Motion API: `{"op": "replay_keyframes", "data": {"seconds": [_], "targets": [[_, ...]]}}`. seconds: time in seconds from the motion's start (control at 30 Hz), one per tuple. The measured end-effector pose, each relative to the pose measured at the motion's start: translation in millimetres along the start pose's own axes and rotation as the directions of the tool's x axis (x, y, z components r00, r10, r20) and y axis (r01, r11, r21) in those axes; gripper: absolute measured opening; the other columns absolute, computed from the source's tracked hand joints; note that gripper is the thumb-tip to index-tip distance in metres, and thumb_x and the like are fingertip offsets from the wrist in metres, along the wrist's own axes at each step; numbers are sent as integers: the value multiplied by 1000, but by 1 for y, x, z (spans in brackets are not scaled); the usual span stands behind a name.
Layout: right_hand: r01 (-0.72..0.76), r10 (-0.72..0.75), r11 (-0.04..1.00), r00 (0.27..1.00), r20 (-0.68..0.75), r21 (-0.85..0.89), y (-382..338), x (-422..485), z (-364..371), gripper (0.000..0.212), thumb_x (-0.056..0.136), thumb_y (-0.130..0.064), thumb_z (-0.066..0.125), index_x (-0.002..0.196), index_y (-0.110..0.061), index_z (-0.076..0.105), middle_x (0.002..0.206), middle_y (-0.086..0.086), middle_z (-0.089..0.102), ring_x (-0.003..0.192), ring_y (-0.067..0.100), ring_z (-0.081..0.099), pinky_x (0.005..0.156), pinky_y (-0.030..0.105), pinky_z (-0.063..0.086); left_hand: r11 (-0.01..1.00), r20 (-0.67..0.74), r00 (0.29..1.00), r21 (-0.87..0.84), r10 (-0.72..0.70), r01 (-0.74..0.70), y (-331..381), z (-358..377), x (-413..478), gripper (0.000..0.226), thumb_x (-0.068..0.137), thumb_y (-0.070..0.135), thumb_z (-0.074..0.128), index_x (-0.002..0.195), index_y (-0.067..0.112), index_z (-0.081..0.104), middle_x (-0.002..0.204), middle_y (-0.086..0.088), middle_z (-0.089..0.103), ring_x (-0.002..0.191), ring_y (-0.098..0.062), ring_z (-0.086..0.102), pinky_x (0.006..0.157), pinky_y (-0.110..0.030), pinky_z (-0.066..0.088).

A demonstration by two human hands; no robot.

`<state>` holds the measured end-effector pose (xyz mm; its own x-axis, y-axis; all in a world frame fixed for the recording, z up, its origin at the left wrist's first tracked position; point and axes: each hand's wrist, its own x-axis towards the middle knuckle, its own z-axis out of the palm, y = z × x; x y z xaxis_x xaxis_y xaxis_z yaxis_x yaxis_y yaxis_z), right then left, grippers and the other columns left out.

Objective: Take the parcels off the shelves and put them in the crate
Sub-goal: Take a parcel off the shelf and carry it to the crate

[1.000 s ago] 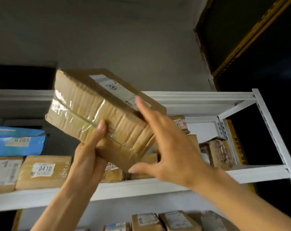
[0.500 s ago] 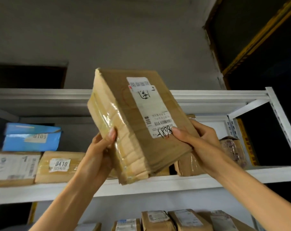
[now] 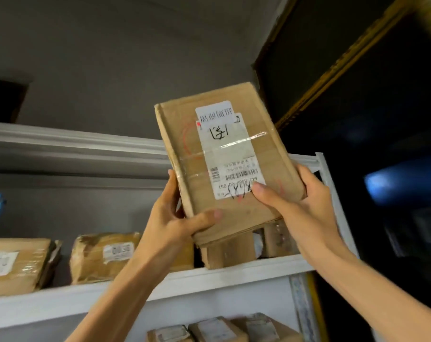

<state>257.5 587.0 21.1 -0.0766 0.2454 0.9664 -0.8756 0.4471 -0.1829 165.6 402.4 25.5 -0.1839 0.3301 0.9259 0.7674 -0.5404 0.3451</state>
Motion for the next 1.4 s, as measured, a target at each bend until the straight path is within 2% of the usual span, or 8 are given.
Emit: {"op": "replay_keyframes", "data": {"seconds": [0.3,0.53,0.73,0.93,1.03,1.1,1.23,1.4], "targets": [[63,-47,919,998,49,-390,-58,-25,-122,69,83,-13,72,143,-22,40,129,-6,62,120,10,57,92,19,49,969,101,987,-228,122,-96,-37,111,12,78,74,15,79,144,22,43,124,7,67,116,-11,62,83,-24,55],[61,-63,645,998,27,-761,-141,-35,-207,81,71,-22,80,142,-25,43,122,-15,65,113,6,62,84,23,55,885,40,981,-440,192,-155,-52,245,12,79,75,12,78,145,14,42,131,8,62,121,-8,57,93,-20,50],[31,10,334,999,36,-942,-231,-37,-278,76,81,17,63,142,-24,44,125,-6,65,115,16,62,93,44,53,668,-63,986,-729,154,-151,-33,373,11,89,71,7,77,146,27,34,137,2,57,125,-9,54,95,-24,50],[-101,-25,92,994,-103,-991,-303,-63,-308,66,82,14,66,136,-21,51,118,6,68,107,21,67,86,36,57,505,70,975,-862,210,-47,1,475,5,84,77,6,75,149,21,34,133,5,60,121,-9,58,87,-18,53],[-222,-100,5,970,-222,-975,-333,-80,-318,77,75,13,72,131,-35,52,114,-3,70,102,16,68,76,28,57,418,148,958,-908,246,33,19,526,-4,84,78,7,76,149,26,35,135,5,59,123,-6,56,95,-28,53],[-315,-160,-83,941,-299,-945,-350,-91,-322,85,68,9,78,127,-46,51,115,-10,69,103,14,67,74,28,58,341,191,943,-936,271,92,29,558,-14,83,77,6,77,147,28,38,135,6,59,122,-3,55,96,-30,52],[-500,-274,-184,853,-445,-846,-374,-119,-331,97,65,11,79,144,-31,41,119,-1,65,96,15,70,69,27,59,204,272,902,-956,336,212,47,615,-40,82,75,0,78,141,35,43,133,11,60,118,0,57,89,-18,52],[-640,-424,-276,750,-507,-717,-390,-164,-340,99,67,14,77,146,-31,38,113,9,63,90,10,70,63,28,58,63,388,813,-914,434,402,67,676,-78,83,73,-1,79,137,39,47,131,14,60,123,-3,55,94,-22,51]]}}
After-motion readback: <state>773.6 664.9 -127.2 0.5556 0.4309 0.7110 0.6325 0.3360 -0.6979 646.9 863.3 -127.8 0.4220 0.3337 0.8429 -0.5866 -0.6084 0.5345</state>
